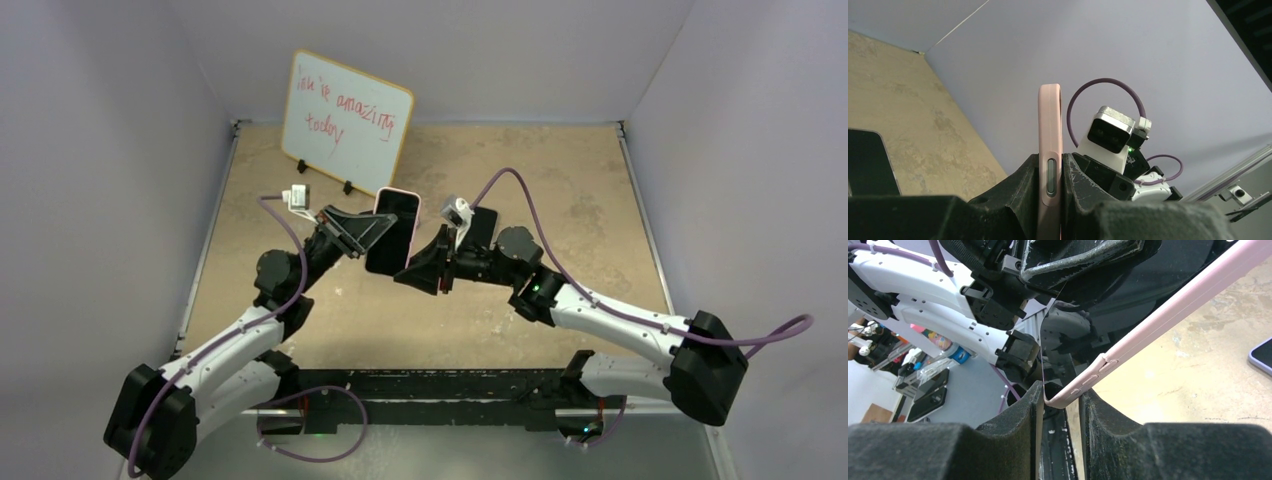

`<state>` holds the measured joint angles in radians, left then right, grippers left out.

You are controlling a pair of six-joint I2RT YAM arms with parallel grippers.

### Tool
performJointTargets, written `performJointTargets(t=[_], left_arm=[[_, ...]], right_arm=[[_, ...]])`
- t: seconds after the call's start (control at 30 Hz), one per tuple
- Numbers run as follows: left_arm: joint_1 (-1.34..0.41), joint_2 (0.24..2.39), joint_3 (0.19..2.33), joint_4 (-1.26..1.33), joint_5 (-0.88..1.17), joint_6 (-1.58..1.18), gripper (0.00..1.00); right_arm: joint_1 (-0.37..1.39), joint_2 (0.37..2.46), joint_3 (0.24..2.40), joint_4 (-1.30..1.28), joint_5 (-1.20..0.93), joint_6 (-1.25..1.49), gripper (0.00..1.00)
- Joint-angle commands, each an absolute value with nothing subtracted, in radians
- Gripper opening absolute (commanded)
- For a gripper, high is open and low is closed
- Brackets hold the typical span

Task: Take the phone out of the phone case
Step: Remove the phone case from the phone.

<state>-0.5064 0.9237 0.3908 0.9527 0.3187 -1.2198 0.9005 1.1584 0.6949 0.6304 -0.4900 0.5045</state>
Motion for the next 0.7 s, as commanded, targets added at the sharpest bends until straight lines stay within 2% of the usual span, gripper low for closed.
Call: performJointTargets(t=[0.0, 0.2, 0.5, 0.67], left_arm=[[-0.513, 0.95, 0.419, 1.0, 0.32, -1.253, 0.0], [-0.51, 0.992, 0.412, 0.997, 0.316, -1.329, 0.0], [-0.504, 1.043, 0.406, 0.97, 0.328, -1.431, 0.0], [-0.503, 1.062, 0.418, 0.961, 0.356, -1.454, 0.0]], right_arm=[[0.907, 1.153, 0.713, 0.741, -0.569, 0.465, 0.22], [0.908, 1.141, 0.676, 0.814, -0.582, 0.369, 0.0], [0.915, 1.106, 0.644, 0.792, -0.622, 0.038, 0.0], [0.924, 1.109, 0.682, 0.669, -0.585, -0.187, 0.0]])
